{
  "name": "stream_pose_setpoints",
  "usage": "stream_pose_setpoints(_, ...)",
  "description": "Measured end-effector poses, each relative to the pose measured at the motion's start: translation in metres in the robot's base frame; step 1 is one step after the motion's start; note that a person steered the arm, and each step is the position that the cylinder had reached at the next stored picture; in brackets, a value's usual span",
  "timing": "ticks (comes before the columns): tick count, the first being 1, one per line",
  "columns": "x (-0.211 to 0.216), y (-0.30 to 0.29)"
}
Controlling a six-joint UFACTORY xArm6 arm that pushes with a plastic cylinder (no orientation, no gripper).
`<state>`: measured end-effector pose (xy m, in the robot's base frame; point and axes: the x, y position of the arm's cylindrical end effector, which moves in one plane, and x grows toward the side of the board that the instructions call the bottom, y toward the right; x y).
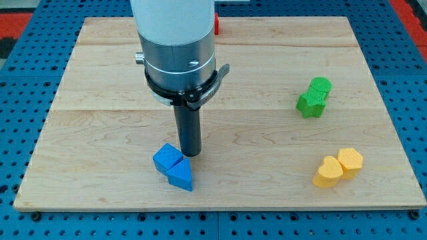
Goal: Put the hexagon into the green star
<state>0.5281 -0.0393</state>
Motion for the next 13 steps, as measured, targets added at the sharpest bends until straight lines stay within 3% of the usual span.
stream_pose_setpoints(2, -0.006, -0.010)
stream_pose_setpoints(4, 0.037, 0.078)
stream_pose_setpoints(5, 0.088, 0.133)
stream_pose_setpoints(6, 0.088, 0.155)
stream_pose_setpoints(8, 0.067, 0.232)
stream_pose_setpoints(10, -0.007, 0.233)
stream_pose_setpoints(12, -0.004, 0.283)
stream_pose_setpoints(13, -0.058, 0.260)
